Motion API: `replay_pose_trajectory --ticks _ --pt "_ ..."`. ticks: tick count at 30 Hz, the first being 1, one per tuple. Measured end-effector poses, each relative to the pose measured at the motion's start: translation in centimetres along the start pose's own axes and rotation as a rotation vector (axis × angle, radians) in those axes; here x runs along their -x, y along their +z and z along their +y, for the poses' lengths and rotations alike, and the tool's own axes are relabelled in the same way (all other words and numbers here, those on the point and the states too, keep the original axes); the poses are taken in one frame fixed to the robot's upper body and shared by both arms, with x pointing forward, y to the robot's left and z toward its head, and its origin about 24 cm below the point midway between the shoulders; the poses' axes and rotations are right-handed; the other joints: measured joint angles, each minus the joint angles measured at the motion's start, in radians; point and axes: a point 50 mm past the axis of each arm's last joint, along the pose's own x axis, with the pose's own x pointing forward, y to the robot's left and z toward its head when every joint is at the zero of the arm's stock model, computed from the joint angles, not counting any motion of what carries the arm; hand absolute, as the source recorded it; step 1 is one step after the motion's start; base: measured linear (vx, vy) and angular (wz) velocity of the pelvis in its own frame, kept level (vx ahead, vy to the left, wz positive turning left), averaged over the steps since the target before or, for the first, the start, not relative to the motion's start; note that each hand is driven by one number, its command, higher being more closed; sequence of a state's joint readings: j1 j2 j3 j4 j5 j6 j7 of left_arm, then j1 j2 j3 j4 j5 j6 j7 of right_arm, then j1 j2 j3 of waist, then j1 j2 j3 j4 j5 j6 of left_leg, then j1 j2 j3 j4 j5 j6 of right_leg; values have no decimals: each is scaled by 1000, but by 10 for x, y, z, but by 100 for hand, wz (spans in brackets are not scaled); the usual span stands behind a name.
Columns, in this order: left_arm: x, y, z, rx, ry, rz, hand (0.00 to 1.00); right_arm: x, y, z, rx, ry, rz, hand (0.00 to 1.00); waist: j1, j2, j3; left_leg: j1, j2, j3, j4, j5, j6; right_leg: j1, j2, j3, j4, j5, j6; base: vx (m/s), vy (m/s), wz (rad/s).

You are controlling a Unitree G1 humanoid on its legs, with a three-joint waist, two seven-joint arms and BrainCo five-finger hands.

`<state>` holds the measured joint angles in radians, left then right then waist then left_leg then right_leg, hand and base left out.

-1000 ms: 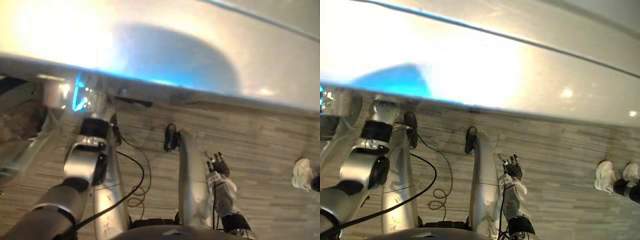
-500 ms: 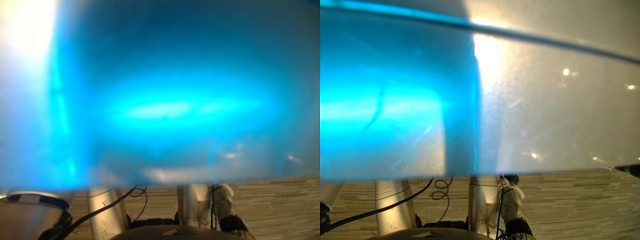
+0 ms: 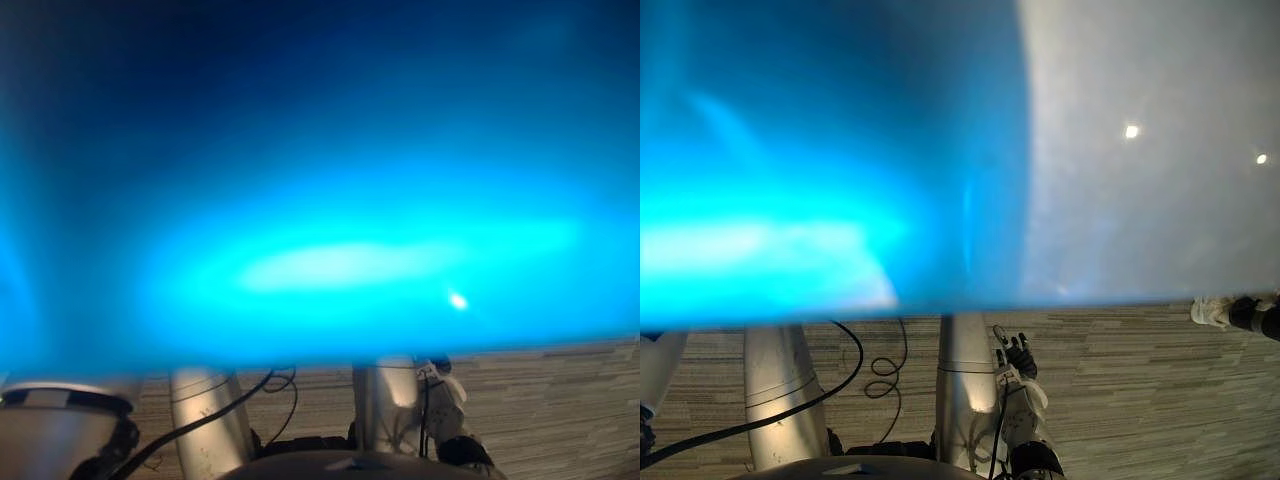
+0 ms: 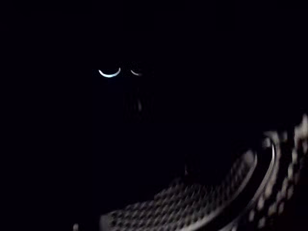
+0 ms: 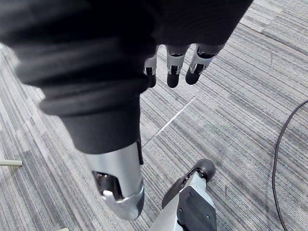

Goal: Pick up the laundry basket with both hands and put the clothes into the washing machine.

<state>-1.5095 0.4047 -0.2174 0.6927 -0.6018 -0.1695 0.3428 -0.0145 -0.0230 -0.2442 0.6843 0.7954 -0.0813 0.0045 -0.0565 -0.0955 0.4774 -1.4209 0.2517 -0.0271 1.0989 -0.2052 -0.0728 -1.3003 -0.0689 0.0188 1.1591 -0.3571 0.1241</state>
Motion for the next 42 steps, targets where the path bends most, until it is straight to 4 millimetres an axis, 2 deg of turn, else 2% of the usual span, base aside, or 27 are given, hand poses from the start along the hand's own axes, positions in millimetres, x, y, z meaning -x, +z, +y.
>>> replay_pose_trajectory --ticks 1,4,6,10,12,14,17,18,20,23,25,28,32,35,39,42 --pt "1 3 -5 -174 -48 -36 0 2 -2 -4 -5 -1 1 0 1 0 0 -5 0 -1 -1 2 -1 -6 0 -2 3 1 -2 0 0 0" --pt "2 4 -9 -451 -79 -91 0 6 -8 -14 -12 -31 20 0 0 0 0 -11 0 -2 -3 7 -1 -12 0 -4 6 1 -4 0 0 0" --pt "3 3 -11 -585 -77 -115 0 8 -12 -20 -10 -51 37 0 1 0 0 -14 -2 -4 -4 9 -1 -12 0 -8 6 2 -5 5 -1 2" --pt "14 -5 -14 -713 -110 -136 0 9 -13 -21 -5 -41 44 0 -1 0 0 -14 -16 -7 -13 21 -1 -11 -12 -14 7 1 -5 9 4 9" --pt "23 -12 -12 -688 -116 -131 0 9 -13 -20 5 -31 47 0 1 0 0 -14 -21 -11 -24 28 -2 -10 -15 -18 6 1 -5 0 -9 15" --pt "33 -25 3 -634 -65 -80 0 8 -13 -18 22 -19 50 0 2 0 0 -12 -27 -20 -33 36 -5 -6 -18 -27 8 -1 -10 -4 -15 18" --pt "58 -53 33 -487 57 53 0 7 -10 -17 59 -5 38 0 5 0 0 -3 -40 -26 -67 56 -7 -3 -32 -40 6 -5 -23 -10 -31 21" --pt "72 -63 43 -426 106 92 0 7 -9 -16 73 -1 36 0 10 0 0 1 -45 -30 -80 64 -12 -3 -35 -44 6 -5 -27 -9 -51 19" --pt "101 -78 51 -269 185 153 0 7 -9 -15 83 2 29 0 21 0 0 10 -52 -34 -103 80 -17 2 -46 -56 5 -7 -35 1 -48 21" --pt "134 -90 51 -137 242 188 0 7 -4 -15 105 6 9 0 33 0 0 16 -59 -54 -112 88 -23 16 -49 -77 5 -13 -47 11 -32 17" --pt "167 -100 50 -56 297 233 0 8 0 -14 140 4 -17 0 40 0 0 33 -70 -58 -143 98 -33 29 -62 -87 2 -18 -53 11 -39 26" --pt "199 -105 59 -25 351 273 0 8 1 -13 174 10 -21 0 53 0 0 68 -70 -58 -169 108 -42 55 -63 -91 -6 -24 -55 13 -45 11" --pt "226 -103 71 -39 384 279 0 9 2 -16 187 -4 -22 0 67 1 0 115 -71 -60 -218 128 -49 96 -64 -109 -33 -25 -63 24 -60 11" --pt "248 -111 71 -59 342 350 0 12 4 -20 225 -21 -33 0 89 2 0 180 -80 -60 -273 143 -52 155 -70 -116 -65 -24 -66 52 -59 19" --pt "294 -126 66 -97 195 520 0 12 8 -22 251 -21 -36 0 107 4 0 360 -100 -41 -389 176 -50 317 -91 -126 -142 -20 -70 73 -63 25" --pt "321 -136 73 -153 129 627 0 13 6 -25 280 -27 -26 0 120 14 -5 513 -115 -22 -494 196 -54 452 -107 -134 -212 -16 -65 93 -75 25"
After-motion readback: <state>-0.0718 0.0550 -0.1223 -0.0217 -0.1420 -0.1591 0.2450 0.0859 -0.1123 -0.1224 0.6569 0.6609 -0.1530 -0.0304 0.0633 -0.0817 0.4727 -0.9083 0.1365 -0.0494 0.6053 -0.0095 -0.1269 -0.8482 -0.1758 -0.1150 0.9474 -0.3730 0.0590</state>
